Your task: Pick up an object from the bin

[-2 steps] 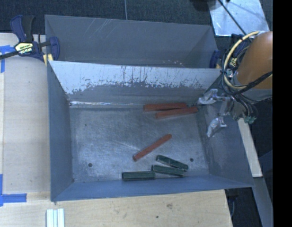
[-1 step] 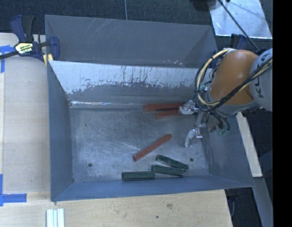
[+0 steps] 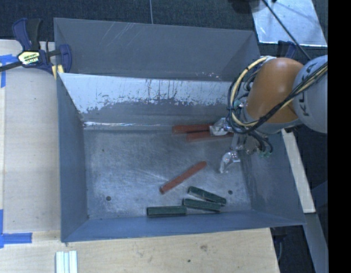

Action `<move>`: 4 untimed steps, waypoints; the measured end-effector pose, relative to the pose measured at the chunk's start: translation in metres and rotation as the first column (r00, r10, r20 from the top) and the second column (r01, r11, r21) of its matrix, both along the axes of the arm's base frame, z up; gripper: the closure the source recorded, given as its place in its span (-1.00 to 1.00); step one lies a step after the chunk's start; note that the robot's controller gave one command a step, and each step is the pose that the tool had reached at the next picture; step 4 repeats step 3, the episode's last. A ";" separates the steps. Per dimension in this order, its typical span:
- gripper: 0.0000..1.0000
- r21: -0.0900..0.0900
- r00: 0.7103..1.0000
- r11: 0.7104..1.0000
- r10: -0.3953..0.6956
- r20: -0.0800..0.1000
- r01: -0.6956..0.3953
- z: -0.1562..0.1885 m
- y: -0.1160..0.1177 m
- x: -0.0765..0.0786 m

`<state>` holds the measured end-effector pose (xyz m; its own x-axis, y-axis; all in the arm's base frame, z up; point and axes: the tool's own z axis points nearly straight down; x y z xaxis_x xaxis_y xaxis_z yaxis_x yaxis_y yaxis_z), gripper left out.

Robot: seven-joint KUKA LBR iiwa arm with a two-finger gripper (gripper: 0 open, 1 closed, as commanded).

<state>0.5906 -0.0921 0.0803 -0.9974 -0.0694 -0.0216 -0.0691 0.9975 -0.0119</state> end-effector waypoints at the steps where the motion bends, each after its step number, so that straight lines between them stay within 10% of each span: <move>1: 1.00 0.009 1.000 1.000 -0.005 0.006 0.005 -0.002 0.062 -0.035; 2: 1.00 0.009 1.000 1.000 -0.004 0.006 0.004 -0.002 0.062 -0.035; 3: 1.00 0.010 0.999 0.999 0.032 -0.018 -0.032 0.134 0.073 -0.037; 4: 1.00 0.010 0.999 0.999 0.032 -0.018 -0.032 0.134 0.073 -0.037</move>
Offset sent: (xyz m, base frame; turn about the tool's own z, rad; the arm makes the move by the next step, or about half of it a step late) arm 0.0000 0.0000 0.0000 0.0000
